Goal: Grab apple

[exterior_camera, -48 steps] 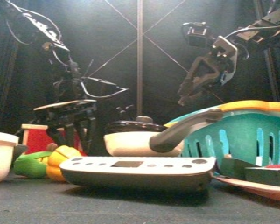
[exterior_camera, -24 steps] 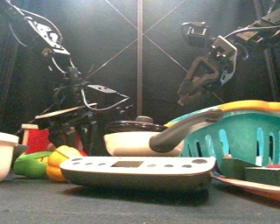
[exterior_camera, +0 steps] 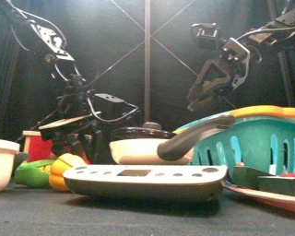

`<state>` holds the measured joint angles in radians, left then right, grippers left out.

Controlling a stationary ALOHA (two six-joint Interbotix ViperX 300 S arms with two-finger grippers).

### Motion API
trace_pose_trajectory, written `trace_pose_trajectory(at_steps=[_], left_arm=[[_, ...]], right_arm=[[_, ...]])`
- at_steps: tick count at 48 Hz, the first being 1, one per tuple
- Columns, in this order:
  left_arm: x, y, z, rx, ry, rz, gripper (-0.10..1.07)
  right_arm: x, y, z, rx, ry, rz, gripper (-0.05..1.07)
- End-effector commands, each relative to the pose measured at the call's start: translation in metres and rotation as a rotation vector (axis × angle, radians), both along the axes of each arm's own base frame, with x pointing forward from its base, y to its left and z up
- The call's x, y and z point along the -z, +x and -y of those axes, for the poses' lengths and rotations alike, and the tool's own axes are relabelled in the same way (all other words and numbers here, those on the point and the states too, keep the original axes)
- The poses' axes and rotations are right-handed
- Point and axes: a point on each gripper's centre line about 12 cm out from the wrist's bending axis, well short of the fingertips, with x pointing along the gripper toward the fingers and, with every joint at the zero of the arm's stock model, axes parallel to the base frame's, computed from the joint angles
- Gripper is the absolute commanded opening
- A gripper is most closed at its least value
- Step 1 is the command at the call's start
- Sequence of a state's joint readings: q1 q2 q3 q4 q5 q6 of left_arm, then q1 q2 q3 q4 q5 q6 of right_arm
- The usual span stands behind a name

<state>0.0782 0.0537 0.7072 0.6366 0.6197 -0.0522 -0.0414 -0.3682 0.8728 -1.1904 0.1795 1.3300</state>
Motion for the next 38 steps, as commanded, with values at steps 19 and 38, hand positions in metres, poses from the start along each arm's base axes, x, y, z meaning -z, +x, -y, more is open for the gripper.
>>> trace_pose_trajectory(at_steps=[19,38], left_arm=[[-0.023,0.005,-0.007,-0.092,0.032,0.032,1.01],[-0.016,-0.008,-0.002,-0.180,0.032,0.000,1.01]], right_arm=[[-0.012,0.004,0.001,-0.002,-0.002,0.035,0.93],[-0.012,0.004,0.000,-0.004,-0.003,0.035,0.93]])
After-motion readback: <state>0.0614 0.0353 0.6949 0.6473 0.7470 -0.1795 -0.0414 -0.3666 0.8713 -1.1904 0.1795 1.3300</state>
